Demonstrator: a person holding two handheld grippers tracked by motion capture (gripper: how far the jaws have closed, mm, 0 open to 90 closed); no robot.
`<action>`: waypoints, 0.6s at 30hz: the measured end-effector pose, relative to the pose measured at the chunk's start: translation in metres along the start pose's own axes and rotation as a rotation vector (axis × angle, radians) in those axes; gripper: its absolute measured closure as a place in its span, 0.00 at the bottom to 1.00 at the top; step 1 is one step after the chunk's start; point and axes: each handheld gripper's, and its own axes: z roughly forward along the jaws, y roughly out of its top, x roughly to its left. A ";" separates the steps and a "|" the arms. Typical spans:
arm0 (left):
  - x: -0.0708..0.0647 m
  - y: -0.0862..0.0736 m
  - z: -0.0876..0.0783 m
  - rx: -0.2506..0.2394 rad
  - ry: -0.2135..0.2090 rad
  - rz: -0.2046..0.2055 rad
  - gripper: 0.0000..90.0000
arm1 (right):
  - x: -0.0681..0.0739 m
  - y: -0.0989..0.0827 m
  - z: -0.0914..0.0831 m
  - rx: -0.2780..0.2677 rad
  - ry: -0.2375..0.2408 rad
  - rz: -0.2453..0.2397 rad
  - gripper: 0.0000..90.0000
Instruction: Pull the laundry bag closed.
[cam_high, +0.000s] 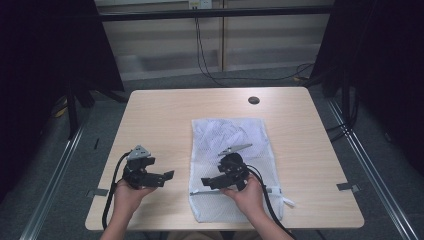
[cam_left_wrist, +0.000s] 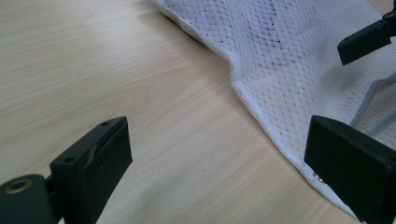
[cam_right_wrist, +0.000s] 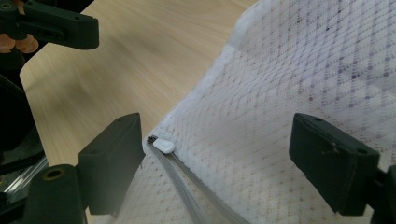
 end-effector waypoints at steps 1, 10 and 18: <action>0.000 0.000 0.000 0.000 0.002 -0.002 0.08 | 0.000 0.000 0.001 -0.002 0.006 0.002 0.20; 0.000 0.000 0.000 0.007 0.000 0.004 0.08 | -0.001 0.000 0.007 0.032 0.072 0.031 0.28; 0.000 0.000 0.000 0.001 0.005 -0.013 0.08 | -0.001 -0.001 0.014 0.058 0.128 0.060 0.41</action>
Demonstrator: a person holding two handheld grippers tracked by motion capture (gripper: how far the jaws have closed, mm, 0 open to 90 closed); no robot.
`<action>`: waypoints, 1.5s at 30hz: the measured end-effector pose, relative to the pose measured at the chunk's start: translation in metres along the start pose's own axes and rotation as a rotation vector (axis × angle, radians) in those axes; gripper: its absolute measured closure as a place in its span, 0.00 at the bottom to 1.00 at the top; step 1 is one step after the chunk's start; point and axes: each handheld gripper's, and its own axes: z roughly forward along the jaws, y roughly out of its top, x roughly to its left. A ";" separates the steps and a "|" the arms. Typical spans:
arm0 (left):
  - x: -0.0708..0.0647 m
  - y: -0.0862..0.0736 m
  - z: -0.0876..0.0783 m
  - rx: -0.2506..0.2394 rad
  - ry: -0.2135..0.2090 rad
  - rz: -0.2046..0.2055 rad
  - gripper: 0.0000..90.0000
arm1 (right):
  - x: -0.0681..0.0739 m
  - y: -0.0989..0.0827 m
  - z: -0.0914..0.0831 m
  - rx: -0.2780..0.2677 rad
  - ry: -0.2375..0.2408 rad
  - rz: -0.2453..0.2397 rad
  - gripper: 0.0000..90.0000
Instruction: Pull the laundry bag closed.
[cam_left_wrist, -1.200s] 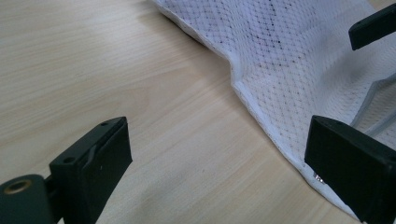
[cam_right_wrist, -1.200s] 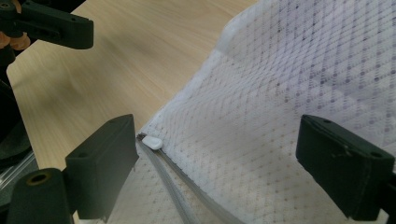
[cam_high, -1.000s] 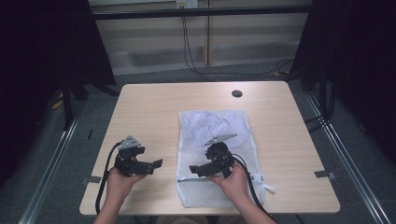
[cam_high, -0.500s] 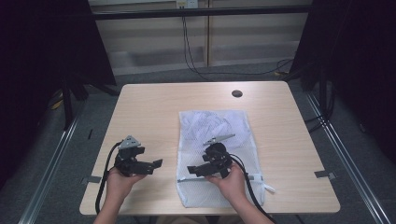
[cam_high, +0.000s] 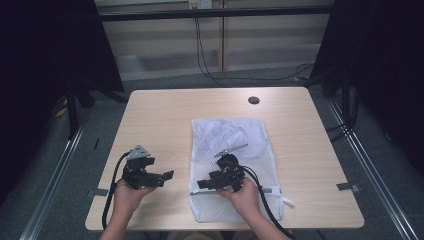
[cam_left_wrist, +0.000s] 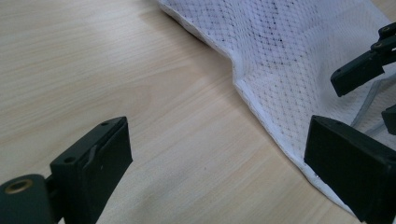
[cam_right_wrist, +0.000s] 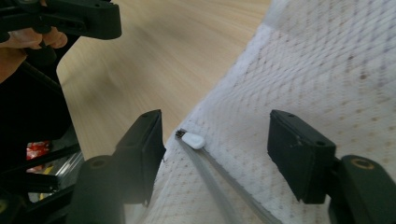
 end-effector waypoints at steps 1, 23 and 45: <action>0.000 0.000 0.000 0.004 -0.001 0.007 0.08 | 0.001 0.000 0.001 0.006 0.006 0.004 0.43; 0.000 0.000 0.001 0.010 0.002 0.012 0.08 | 0.003 -0.003 0.020 0.072 0.117 0.099 0.69; 0.000 0.000 0.002 0.014 -0.008 0.012 0.08 | 0.007 -0.006 0.036 0.104 0.138 0.115 0.78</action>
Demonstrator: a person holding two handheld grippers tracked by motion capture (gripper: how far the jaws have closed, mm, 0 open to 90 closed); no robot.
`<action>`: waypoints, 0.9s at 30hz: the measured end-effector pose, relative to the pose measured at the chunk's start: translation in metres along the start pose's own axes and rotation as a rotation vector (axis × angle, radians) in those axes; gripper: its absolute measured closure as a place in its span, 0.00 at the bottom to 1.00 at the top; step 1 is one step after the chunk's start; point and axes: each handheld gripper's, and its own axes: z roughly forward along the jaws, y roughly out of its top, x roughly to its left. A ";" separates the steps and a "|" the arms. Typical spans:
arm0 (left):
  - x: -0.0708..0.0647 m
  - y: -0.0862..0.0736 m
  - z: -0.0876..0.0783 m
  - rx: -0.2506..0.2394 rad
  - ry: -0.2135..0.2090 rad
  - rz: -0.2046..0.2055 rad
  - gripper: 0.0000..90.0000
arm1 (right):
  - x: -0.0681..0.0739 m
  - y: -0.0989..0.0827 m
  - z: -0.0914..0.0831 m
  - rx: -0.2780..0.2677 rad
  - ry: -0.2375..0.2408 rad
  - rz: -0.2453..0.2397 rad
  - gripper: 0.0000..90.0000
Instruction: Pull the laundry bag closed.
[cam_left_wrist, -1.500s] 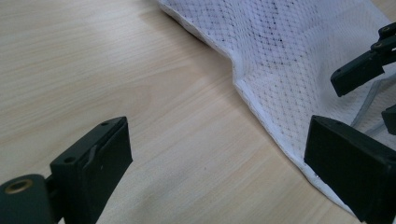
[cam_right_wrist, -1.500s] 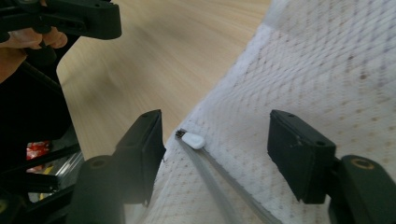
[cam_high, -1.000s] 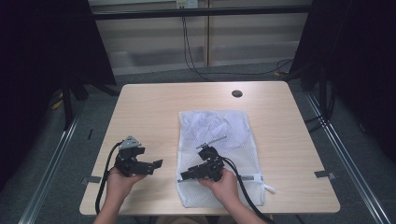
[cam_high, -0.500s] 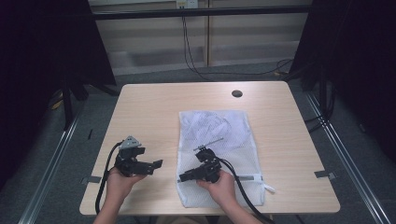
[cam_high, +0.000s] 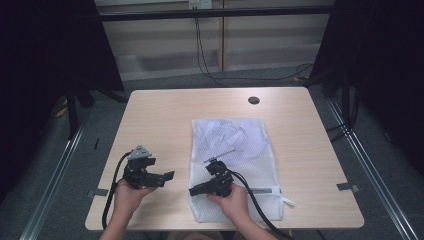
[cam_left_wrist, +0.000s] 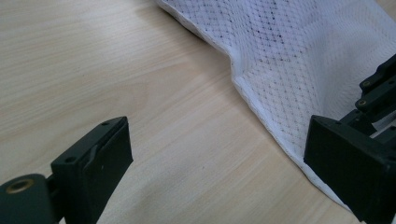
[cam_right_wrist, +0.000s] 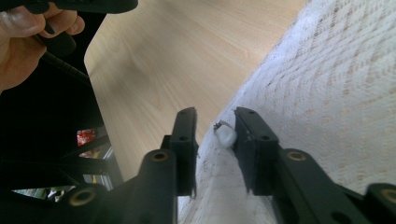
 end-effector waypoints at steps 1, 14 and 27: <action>0.000 0.000 0.000 0.000 0.000 0.000 0.08 | 0.000 0.000 0.000 0.000 0.000 0.000 0.78; 0.000 0.000 0.002 0.005 -0.010 0.003 0.09 | -0.001 0.001 0.005 0.023 -0.004 0.023 0.84; 0.000 0.000 0.001 0.004 -0.007 0.001 0.09 | 0.000 0.000 0.006 0.028 -0.016 0.015 0.93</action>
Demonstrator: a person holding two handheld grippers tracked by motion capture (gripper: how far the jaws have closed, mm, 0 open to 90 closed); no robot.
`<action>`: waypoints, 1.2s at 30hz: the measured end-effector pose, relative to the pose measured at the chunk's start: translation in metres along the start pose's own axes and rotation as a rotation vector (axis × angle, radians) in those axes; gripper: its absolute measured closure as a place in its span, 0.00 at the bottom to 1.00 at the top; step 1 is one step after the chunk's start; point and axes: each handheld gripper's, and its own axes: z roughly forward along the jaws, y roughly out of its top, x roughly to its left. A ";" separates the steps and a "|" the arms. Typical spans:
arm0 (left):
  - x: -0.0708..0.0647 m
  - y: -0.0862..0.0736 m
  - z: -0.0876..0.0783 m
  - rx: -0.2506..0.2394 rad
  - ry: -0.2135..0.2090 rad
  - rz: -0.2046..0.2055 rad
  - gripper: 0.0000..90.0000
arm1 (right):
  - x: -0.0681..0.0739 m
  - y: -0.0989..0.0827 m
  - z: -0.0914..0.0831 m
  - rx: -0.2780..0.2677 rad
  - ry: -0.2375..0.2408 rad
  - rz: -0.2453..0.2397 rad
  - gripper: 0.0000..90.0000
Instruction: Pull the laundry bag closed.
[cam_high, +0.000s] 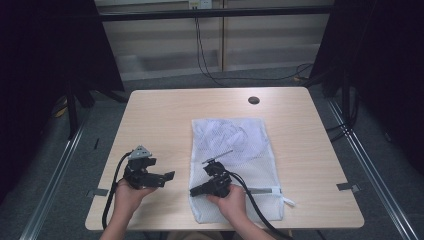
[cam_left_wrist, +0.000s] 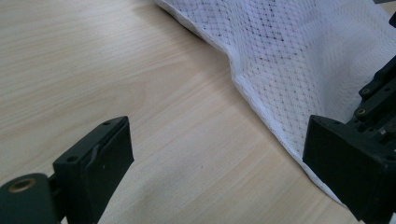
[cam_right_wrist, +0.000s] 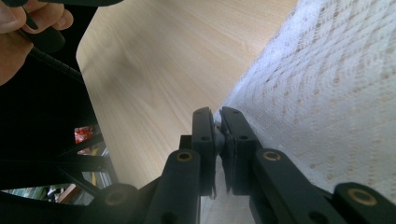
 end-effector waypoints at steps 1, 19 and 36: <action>0.000 0.000 0.000 -0.001 -0.004 -0.005 0.09 | 0.000 0.000 -0.001 -0.002 0.004 0.006 0.94; -0.013 0.005 0.006 0.023 -0.124 0.000 0.07 | -0.002 0.002 -0.026 -0.083 0.022 0.011 0.95; -0.024 0.006 0.013 0.061 -0.254 -0.027 0.09 | -0.001 0.002 -0.031 -0.109 0.024 0.007 0.95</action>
